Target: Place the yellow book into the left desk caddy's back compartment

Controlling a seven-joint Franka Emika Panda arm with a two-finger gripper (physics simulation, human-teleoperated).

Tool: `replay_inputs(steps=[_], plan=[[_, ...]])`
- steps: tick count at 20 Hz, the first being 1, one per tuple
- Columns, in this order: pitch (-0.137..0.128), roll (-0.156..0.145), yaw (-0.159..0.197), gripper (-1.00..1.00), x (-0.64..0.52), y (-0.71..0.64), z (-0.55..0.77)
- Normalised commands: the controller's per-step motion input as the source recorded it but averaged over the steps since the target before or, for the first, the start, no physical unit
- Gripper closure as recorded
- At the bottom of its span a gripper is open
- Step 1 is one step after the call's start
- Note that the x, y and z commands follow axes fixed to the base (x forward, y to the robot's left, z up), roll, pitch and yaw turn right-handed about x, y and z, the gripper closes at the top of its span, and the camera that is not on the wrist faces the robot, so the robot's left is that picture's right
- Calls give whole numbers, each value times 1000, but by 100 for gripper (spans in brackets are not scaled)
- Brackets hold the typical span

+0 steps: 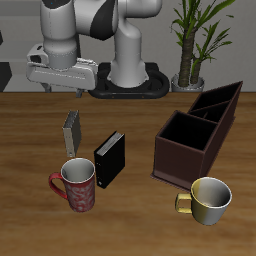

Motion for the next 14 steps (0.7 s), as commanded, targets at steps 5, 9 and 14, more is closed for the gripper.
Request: replay_inputs(steps=[5, 9, 14], plan=[[18, 3, -8, -100, 77, 5, -215], [14, 6, 17, -100, 47, 13, -127], [3, -12, 1, -100, 20, -8, -109]])
